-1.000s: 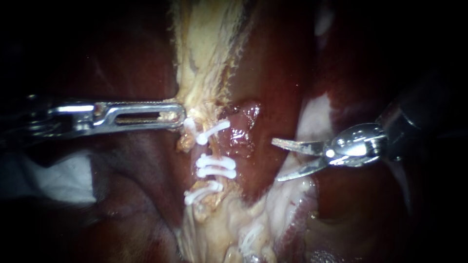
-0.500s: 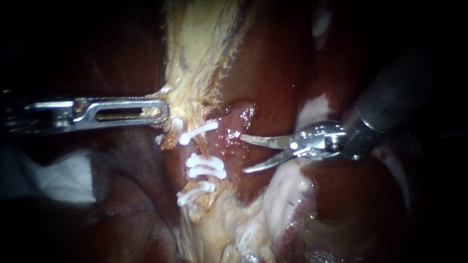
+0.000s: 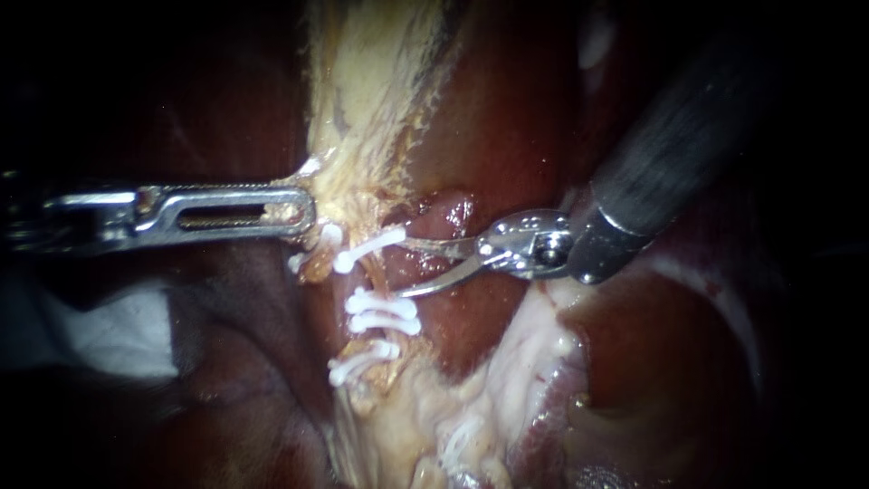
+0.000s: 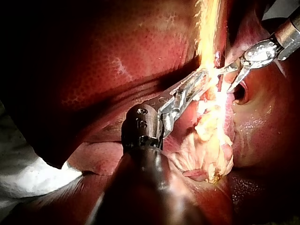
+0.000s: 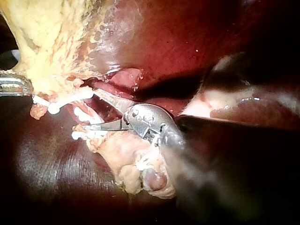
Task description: Go to the cutting position right tube
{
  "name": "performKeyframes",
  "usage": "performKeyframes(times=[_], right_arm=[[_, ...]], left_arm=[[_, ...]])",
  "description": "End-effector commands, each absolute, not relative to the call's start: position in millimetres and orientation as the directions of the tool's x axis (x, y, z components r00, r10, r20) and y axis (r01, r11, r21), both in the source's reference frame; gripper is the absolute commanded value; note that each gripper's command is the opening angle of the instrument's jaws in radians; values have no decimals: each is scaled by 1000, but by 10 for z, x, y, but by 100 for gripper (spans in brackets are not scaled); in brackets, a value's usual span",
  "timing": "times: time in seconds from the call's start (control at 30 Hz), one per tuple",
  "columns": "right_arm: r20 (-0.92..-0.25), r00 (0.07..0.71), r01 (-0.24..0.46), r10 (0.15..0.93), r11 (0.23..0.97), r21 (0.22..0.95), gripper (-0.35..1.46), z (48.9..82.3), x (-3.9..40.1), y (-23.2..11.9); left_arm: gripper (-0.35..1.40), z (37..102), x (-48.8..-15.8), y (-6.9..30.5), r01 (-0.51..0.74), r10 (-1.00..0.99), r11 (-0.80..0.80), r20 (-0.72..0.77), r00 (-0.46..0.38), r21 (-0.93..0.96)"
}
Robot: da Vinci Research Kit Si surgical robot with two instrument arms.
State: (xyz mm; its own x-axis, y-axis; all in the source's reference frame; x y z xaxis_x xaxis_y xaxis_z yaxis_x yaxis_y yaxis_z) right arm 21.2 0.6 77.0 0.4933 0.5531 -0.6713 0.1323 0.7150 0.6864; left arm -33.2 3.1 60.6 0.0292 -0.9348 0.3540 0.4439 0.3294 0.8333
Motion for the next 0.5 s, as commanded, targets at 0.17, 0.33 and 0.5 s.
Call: performKeyframes(times=[0.17, 0.33, 0.5], right_arm=[[-660, 498, 133, 562, 703, 699, 82, 773, 218, 4], [-655, 501, 137, 566, 695, 706, 77, 775, 225, 5], [-651, 509, 151, 564, 686, 712, 72, 779, 234, 1]], left_arm=[[-35, 605, -333, 31, 444, -935, 329, 354, 29, 833], [-35, 605, -333, 31, 445, -935, 329, 354, 28, 833], [-35, 605, -334, 31, 445, -935, 329, 354, 28, 833]])
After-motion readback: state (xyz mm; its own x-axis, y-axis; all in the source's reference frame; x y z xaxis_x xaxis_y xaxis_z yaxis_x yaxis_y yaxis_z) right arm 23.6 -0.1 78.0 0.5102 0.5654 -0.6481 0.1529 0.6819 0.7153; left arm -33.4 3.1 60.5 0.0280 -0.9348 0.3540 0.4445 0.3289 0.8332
